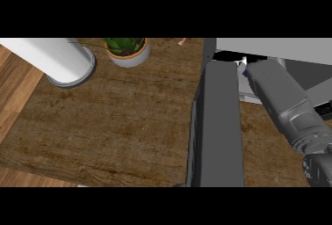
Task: Pick up the milk, place it into the microwave and close the microwave
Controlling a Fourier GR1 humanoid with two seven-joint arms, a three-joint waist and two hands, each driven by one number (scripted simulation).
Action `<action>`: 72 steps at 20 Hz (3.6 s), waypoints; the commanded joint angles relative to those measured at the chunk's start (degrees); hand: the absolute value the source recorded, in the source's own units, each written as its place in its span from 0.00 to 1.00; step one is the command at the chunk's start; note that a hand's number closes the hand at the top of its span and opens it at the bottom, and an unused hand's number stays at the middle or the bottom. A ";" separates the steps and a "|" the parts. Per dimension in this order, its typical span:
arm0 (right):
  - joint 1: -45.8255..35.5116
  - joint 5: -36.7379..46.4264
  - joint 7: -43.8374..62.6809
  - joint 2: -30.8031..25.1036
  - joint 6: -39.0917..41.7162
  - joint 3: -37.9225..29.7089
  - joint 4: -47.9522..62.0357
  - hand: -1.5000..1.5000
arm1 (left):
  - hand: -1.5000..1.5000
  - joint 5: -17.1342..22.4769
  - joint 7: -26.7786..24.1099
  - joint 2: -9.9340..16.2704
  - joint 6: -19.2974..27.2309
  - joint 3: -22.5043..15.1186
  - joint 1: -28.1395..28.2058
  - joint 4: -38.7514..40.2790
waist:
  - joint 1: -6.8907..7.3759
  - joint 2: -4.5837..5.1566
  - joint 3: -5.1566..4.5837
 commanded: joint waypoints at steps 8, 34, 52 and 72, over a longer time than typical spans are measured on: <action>2.65 -1.62 -2.79 -0.96 1.02 -2.13 -1.00 0.00 | 0.00 -4.47 -0.69 -5.33 -1.94 -3.70 4.03 -1.17 | -2.80 -2.03 -0.13; 23.27 -11.84 -17.80 8.30 37.78 -6.96 -4.52 0.00 | 0.00 -29.25 -11.04 -12.69 -12.96 -21.21 3.91 7.27 | -11.05 -5.60 -0.40; 56.13 -12.20 -23.85 5.93 41.56 -0.94 -24.26 0.00 | 1.00 -51.26 -22.92 -12.72 -2.07 -33.55 -10.57 26.56 | -13.37 -5.72 -0.59; 87.73 -29.26 -13.77 0.75 60.55 6.34 -70.92 0.00 | 1.00 -49.42 -31.46 -12.71 24.82 -65.85 -21.85 49.22 | -14.32 -4.99 -0.59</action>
